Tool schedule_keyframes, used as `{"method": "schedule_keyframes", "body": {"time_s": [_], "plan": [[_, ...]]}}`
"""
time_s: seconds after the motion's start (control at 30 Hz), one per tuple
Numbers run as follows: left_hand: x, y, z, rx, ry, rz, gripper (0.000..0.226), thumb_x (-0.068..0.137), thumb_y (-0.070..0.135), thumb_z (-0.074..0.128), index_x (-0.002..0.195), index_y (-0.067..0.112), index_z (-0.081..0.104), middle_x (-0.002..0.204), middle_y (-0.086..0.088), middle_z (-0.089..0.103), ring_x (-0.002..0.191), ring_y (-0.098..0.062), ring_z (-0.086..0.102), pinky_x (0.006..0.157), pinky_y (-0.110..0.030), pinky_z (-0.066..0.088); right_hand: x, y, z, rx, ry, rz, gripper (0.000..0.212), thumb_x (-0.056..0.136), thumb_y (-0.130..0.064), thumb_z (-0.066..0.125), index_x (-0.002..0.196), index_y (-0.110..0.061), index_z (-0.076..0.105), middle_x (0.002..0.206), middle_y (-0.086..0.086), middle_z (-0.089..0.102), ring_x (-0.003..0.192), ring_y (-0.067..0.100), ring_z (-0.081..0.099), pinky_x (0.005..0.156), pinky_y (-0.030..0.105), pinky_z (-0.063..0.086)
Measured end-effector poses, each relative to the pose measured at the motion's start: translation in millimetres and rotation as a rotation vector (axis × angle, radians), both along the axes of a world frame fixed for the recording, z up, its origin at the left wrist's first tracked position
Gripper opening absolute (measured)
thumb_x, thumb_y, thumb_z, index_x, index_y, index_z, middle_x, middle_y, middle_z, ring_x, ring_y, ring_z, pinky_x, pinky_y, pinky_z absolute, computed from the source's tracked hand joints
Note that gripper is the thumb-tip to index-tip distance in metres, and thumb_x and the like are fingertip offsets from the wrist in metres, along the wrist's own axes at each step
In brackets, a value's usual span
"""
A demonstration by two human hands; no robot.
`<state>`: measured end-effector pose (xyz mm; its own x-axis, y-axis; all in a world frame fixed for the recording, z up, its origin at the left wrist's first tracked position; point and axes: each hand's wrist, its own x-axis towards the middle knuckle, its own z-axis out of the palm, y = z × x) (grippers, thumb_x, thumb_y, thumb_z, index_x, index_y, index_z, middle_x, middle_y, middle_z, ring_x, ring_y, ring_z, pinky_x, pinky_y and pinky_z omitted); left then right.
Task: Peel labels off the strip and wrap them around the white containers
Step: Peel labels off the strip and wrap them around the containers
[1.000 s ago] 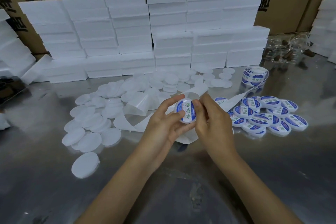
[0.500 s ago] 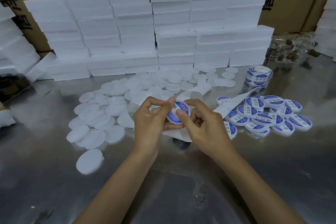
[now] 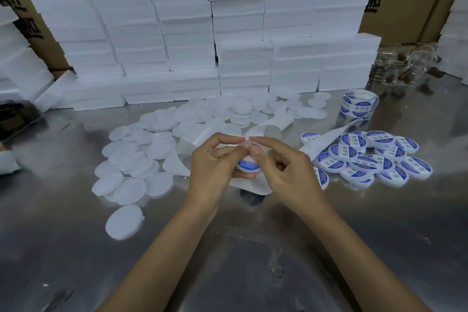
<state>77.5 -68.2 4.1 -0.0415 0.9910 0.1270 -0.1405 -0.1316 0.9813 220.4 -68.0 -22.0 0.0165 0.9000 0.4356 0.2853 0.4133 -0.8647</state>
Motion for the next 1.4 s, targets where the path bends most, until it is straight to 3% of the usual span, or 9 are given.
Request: {"method": "schedule_keyframes", "body": {"time_s": [0.1, 0.27, 0.5, 0.6, 0.73, 0.9, 1.1, 1.23, 1.4], "plan": [[0.1, 0.6, -1.1, 0.010, 0.012, 0.067, 0.019, 0.088, 0.024, 0.075, 0.092, 0.006, 0.069, 0.076, -0.009, 0.077, 0.068, -0.020, 0.075, 0.052, -0.025, 0.058, -3.3, -1.0, 1.6, -0.050, -0.008, 0.040, 0.025, 0.087, -0.036, 0.073, 0.111, -0.039, 0.069, 0.049, -0.007, 0.043, 0.048, 0.004, 0.042, 0.050, 0.013, 0.038], [2.4, -0.1, -2.9, 0.036, -0.003, -0.052, 0.012, 0.097, 0.022, 0.066, 0.104, 0.015, 0.071, 0.085, -0.007, 0.078, 0.077, -0.024, 0.077, 0.063, -0.026, 0.060, 0.5, 2.9, 3.7, -0.039, 0.153, -0.050, 0.022, 0.090, -0.016, 0.071, 0.111, -0.022, 0.073, 0.048, -0.005, 0.035, 0.046, 0.006, 0.033, 0.051, 0.015, 0.032], [5.7, -0.3, -7.4, 0.019, -0.012, -0.233, 0.054, 0.093, -0.001, 0.066, 0.136, 0.031, 0.056, 0.119, 0.002, 0.073, 0.099, -0.021, 0.074, 0.078, -0.024, 0.059, 8.3, 5.8, 4.4, -0.054, 0.279, -0.196, 0.019, 0.094, -0.016, 0.065, 0.101, -0.031, 0.074, 0.049, -0.012, 0.060, 0.044, 0.001, 0.050, 0.049, 0.014, 0.041], [6.9, 0.1, -7.5, 0.032, 0.032, -0.182, 0.051, 0.095, -0.005, 0.058, 0.133, 0.029, 0.058, 0.121, 0.002, 0.071, 0.096, -0.020, 0.075, 0.076, -0.023, 0.059, 31.1, 14.9, 5.0, -0.103, 0.333, -0.405, 0.021, 0.095, -0.018, 0.062, 0.113, -0.023, 0.072, 0.051, -0.007, 0.064, 0.044, 0.005, 0.056, 0.051, 0.019, 0.046], [4.9, 1.5, -6.4, 0.069, 0.095, -0.114, 0.036, 0.098, -0.006, 0.052, 0.117, 0.021, 0.067, 0.107, 0.003, 0.076, 0.089, -0.021, 0.075, 0.070, -0.023, 0.059, 79.5, 22.0, 4.8, -0.178, 0.225, -0.736, 0.037, 0.095, -0.017, 0.051, 0.130, -0.020, 0.063, 0.082, 0.010, 0.074, 0.086, 0.024, 0.069, 0.088, 0.034, 0.051], [2.4, 4.0, -7.8, 0.072, 0.126, -0.036, 0.030, 0.098, -0.005, 0.050, 0.109, 0.016, 0.069, 0.099, 0.001, 0.077, 0.082, -0.024, 0.074, 0.072, -0.034, 0.063, 111.9, 14.8, -1.2, -0.344, -0.035, -0.988, 0.049, 0.090, -0.015, 0.050, 0.137, -0.022, 0.058, 0.128, 0.015, 0.064, 0.119, 0.039, 0.053, 0.092, 0.045, 0.044], [-9.2, 14.9, -3.5, 0.143, 0.150, 0.122, 0.034, 0.097, -0.008, 0.042, 0.103, 0.011, 0.069, 0.090, -0.003, 0.076, 0.075, -0.022, 0.072, 0.062, -0.026, 0.059, 97.7, 13.9, -3.7, -0.130, -0.213, -0.950, 0.035, 0.095, -0.019, 0.050, 0.127, -0.020, 0.064, 0.095, 0.015, 0.072, 0.096, 0.038, 0.062, 0.073, 0.037, 0.039], [-22.6, 47.3, 9.7, 0.295, 0.344, 0.283, 0.031, 0.095, -0.007, 0.042, 0.099, 0.012, 0.066, 0.088, -0.001, 0.073, 0.078, -0.013, 0.069, 0.071, -0.026, 0.058, 67.7, 15.2, -8.6, -0.042, -0.361, -0.788, 0.027, 0.096, -0.020, 0.049, 0.116, -0.021, 0.067, 0.081, 0.011, 0.070, 0.081, 0.033, 0.063, 0.065, 0.034, 0.039], [-29.0, 125.3, 24.3, 0.250, 0.903, 0.248, 0.024, 0.093, 0.001, 0.052, 0.105, 0.013, 0.069, 0.103, -0.005, 0.072, 0.097, -0.021, 0.065, 0.089, -0.031, 0.050, 34.7, 20.0, -13.8, 0.008, -0.508, -0.613, 0.027, 0.092, -0.019, 0.052, 0.113, -0.024, 0.069, 0.092, 0.003, 0.072, 0.089, 0.026, 0.065, 0.068, 0.034, 0.044]]}}
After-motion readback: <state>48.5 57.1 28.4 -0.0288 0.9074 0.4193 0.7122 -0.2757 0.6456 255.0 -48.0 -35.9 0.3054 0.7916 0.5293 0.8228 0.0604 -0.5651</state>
